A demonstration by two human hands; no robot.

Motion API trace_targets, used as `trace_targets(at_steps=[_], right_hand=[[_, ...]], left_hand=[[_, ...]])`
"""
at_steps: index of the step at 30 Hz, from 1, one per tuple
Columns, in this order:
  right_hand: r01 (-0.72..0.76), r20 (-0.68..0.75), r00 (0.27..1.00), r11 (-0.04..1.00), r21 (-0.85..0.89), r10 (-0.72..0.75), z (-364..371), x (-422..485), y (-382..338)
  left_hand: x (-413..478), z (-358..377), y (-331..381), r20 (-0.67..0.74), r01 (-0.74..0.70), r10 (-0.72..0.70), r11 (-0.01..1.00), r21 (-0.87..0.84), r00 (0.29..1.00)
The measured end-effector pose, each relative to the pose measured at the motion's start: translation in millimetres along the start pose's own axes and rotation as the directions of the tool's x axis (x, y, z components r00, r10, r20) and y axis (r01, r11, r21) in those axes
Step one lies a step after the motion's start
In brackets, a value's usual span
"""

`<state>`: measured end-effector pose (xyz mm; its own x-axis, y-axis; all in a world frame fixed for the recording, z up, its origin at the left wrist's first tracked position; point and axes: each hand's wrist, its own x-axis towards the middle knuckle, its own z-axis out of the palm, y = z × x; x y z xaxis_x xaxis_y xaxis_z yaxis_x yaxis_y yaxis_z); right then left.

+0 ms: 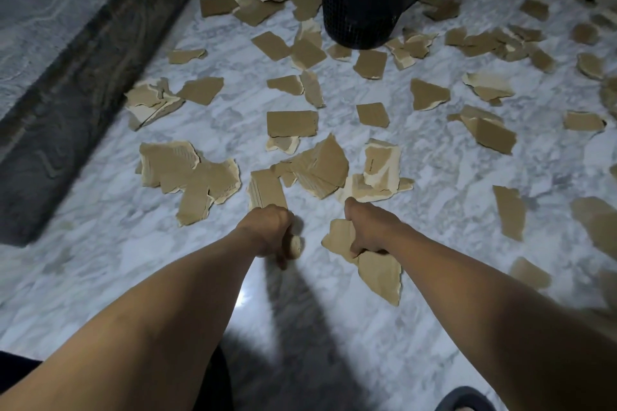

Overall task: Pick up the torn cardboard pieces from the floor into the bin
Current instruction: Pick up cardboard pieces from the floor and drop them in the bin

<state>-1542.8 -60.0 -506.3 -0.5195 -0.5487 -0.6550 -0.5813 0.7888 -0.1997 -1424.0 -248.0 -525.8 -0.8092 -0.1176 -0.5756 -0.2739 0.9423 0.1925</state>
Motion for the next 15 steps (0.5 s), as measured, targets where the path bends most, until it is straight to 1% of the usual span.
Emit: trace_targets(at_steps=[2, 4, 6, 8, 9, 12, 14, 15], right_hand=[[0.023, -0.029, 0.999, 0.999, 0.047, -0.022, -2.8, 4.7, -2.0], [0.038, -0.041, 0.999, 0.997, 0.071, -0.035, -3.9, 9.7, -5.1], [0.051, -0.044, 0.998, 0.998, 0.04, -0.05, -3.2, 14.4, -7.1], [0.056, -0.038, 0.998, 0.998, 0.011, -0.055, -0.9, 18.2, -7.6], [0.055, -0.034, 0.998, 0.998, 0.014, -0.055, 0.6, 19.6, -7.3], [0.043, -0.016, 0.999, 0.998, 0.042, -0.042, 2.5, 22.1, -5.2], [0.042, -0.014, 0.999, 0.998, 0.057, -0.041, 2.7, 23.2, -4.7], [0.036, -0.007, 0.999, 0.997, 0.064, -0.035, 2.4, 23.3, -5.3]], left_hand=[[0.7, 1.6, -1.7, -0.063, 0.006, -0.004, 1.0, 0.025, 0.998], [2.6, 2.0, -4.3, -0.188, 0.034, -0.035, 0.999, -0.009, 0.982], [9.1, 1.8, -8.5, -0.312, 0.089, -0.135, 0.983, -0.159, 0.94], [19.3, -1.6, -12.6, -0.382, 0.157, -0.27, 0.94, -0.301, 0.884], [24.6, -3.7, -14.2, -0.387, 0.211, -0.343, 0.915, -0.345, 0.856], [40.5, -11.5, -17.5, -0.283, 0.358, -0.516, 0.813, -0.459, 0.809], [47.3, -15.0, -19.7, -0.231, 0.404, -0.557, 0.778, -0.482, 0.798], [49.2, -15.9, -20.6, -0.216, 0.415, -0.559, 0.777, -0.474, 0.801]])
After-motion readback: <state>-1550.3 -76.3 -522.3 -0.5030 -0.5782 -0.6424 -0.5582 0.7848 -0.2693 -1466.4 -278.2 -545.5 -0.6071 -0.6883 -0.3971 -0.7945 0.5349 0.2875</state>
